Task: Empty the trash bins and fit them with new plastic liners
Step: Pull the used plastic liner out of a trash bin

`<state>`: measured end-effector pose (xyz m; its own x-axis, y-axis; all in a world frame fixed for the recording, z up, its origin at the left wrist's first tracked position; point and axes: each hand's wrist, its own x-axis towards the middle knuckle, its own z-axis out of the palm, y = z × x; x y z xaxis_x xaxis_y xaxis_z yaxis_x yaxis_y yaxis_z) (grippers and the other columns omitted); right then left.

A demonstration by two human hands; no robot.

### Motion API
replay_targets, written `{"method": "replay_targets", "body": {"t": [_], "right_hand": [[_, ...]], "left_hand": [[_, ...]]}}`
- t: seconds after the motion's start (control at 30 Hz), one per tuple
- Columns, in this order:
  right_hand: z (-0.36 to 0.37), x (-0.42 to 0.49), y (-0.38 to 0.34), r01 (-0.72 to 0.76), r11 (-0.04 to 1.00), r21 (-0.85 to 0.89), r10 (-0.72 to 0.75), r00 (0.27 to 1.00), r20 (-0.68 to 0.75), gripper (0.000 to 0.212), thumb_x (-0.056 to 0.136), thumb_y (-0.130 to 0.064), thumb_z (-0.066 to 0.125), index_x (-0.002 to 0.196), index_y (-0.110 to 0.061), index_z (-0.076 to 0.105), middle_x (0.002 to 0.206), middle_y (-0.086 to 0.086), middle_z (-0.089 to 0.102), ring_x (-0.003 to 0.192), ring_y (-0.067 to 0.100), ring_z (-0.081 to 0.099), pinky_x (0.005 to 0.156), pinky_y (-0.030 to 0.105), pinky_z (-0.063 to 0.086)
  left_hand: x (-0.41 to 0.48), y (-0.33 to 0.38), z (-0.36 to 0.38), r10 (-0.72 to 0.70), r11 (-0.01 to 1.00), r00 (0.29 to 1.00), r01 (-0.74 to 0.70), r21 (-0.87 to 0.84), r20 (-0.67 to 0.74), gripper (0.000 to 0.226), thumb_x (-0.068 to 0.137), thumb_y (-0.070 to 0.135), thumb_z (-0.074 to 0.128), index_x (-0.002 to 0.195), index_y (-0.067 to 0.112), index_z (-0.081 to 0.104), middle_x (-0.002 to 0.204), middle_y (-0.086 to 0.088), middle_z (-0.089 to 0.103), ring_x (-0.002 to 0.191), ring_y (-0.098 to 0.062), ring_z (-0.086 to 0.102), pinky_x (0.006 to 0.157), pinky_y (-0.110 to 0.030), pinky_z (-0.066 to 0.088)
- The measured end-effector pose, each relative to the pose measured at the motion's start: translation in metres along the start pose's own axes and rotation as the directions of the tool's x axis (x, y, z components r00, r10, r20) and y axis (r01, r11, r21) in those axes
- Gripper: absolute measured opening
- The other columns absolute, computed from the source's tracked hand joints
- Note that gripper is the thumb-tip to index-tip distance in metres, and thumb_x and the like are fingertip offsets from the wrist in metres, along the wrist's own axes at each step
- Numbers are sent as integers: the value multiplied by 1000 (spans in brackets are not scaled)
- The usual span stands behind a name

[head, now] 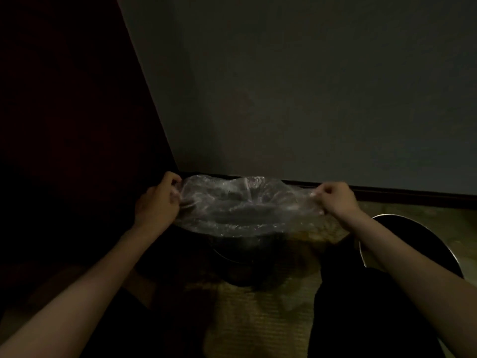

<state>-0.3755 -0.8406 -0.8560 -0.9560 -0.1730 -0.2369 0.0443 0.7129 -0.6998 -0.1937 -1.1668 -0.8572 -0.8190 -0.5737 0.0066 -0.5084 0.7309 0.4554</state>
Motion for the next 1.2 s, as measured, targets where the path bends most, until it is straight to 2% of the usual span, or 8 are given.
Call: {"method": "replay_targets", "body": {"t": [0.1, 0.23, 0.4, 0.53, 0.77, 0.97, 1.07, 1.2], "right_hand": [[-2, 4, 6, -94, 974, 205, 85, 995, 50, 22, 95, -4, 59, 74, -9, 61, 67, 8, 62, 51, 15, 59, 45, 24, 49], [10, -14, -4, -222, 872, 436, 143, 968, 206, 27, 97, 2, 47, 74, -6, 59, 47, 3, 59, 37, 9, 55, 38, 21, 46], [1, -22, -61, -249, 707, 662, -2, 935, 353, 17, 100, -4, 49, 103, 2, 65, 85, 17, 70, 47, 12, 59, 43, 21, 49], [14, -30, -113, -307, 600, 739, -156, 861, 484, 22, 97, -2, 49, 112, 4, 65, 100, 20, 70, 64, 16, 66, 54, 22, 57], [26, -19, -125, -531, 499, 685, -230, 681, 696, 50, 99, -42, 48, 125, -2, 61, 116, 19, 69, 100, 27, 71, 81, 38, 58], [35, -2, -83, -25, 834, 552, -241, 882, 404, 52, 89, -52, 63, 126, -15, 59, 129, 8, 65, 91, 12, 69, 66, 22, 54], [63, -19, -65, 288, 921, 261, -386, 750, 537, 111, 60, -61, 86, 150, -37, 25, 148, -15, 38, 130, 3, 42, 105, 29, 40], [109, -40, -52, 506, 855, 114, -457, 633, 624, 118, 57, -57, 89, 148, -46, 14, 144, -16, 44, 132, 7, 46, 109, 37, 42]], "left_hand": [[-3, -6, 2, 59, 998, 996, -58, 15, -74, 50, 90, 6, 51, 136, 26, 44, 113, -8, 66, 97, -32, 64, 77, -44, 55], [-15, 20, 11, 8, 971, 1000, -14, -239, -29, 21, 90, 1, 54, 91, 15, 68, 97, -6, 70, 94, -23, 66, 81, -33, 53], [0, 82, -5, 30, 663, 995, 48, -747, 90, 30, 89, -12, 51, 67, 7, 58, 96, -7, 71, 84, -10, 67, 73, -20, 55], [14, 132, -7, 183, 639, 954, 68, -766, 237, 15, 92, 9, 63, 77, 12, 62, 76, 1, 67, 57, -9, 58, 41, -14, 40], [25, 133, 15, 187, 692, 942, 76, -717, 280, 21, 79, 21, 78, 91, 18, 61, 85, 0, 68, 71, -7, 65, 58, -20, 49], [15, 110, 14, -79, 496, 966, 251, -832, 244, 16, 85, 0, 58, 78, 14, 62, 64, -2, 61, 53, -12, 57, 49, -25, 45], [4, 104, 5, -129, 283, 923, 386, -878, 364, 26, 80, -12, 47, 76, 7, 64, 63, -8, 59, 41, -12, 49, 38, -18, 37], [-4, 102, -5, -205, 36, 851, 501, -865, 484, 35, 87, -6, 44, 63, 10, 64, 55, -3, 54, 47, -11, 43, 48, -24, 34]]}}
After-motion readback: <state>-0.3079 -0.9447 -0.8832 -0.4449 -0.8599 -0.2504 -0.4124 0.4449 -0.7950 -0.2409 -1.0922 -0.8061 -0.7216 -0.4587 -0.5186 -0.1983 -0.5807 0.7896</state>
